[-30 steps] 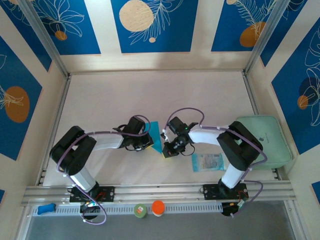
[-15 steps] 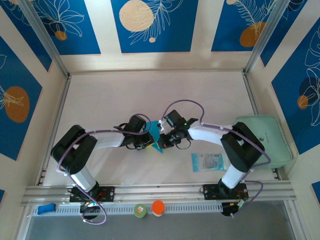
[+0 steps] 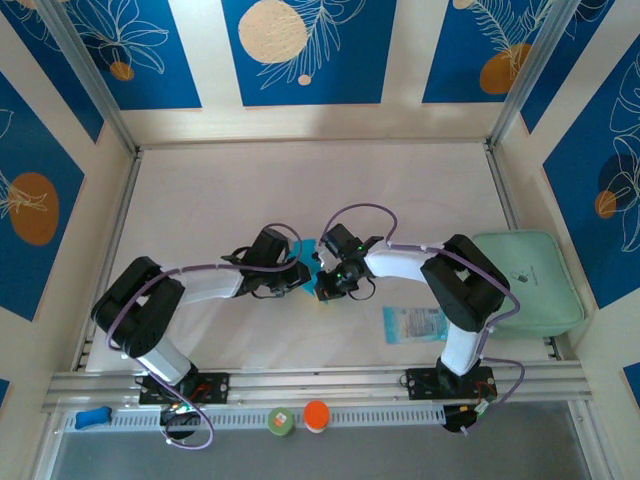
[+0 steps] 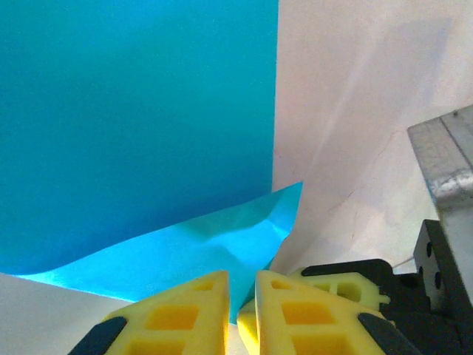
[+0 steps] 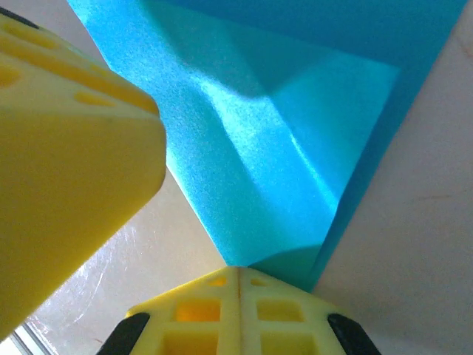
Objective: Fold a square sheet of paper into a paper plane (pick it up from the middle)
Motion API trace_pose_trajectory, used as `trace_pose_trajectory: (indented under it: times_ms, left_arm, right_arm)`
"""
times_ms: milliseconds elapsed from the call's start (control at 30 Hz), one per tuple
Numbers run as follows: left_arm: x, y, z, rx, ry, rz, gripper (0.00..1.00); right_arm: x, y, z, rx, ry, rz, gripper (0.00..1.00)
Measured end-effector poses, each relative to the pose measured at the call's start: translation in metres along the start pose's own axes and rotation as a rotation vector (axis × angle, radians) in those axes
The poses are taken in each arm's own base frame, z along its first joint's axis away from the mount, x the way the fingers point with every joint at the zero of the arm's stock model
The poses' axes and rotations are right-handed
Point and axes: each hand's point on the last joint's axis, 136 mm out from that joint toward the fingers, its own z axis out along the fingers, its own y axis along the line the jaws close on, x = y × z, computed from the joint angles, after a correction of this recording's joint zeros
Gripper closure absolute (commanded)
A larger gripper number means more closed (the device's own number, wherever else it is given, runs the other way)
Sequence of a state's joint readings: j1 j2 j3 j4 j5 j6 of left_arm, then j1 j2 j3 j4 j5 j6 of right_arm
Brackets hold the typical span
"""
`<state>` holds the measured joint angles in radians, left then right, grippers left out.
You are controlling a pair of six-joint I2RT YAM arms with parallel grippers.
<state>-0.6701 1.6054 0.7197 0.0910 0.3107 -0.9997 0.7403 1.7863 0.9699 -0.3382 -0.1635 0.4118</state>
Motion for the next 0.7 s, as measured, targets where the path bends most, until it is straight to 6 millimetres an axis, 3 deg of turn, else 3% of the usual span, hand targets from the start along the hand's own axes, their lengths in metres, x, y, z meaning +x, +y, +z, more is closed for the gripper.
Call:
trace_pose_trajectory:
  times_ms: [367,700]
  left_arm:
    - [0.011,0.013,0.016,-0.017,0.052,0.048,0.83]
    - [0.002,0.025,0.012,-0.087,0.044,0.025,0.83]
  right_arm:
    - [-0.001,0.0,0.001,0.006,0.019,0.009,1.0]
    - [-0.001,-0.003,0.0,0.008,0.019,0.001,1.0]
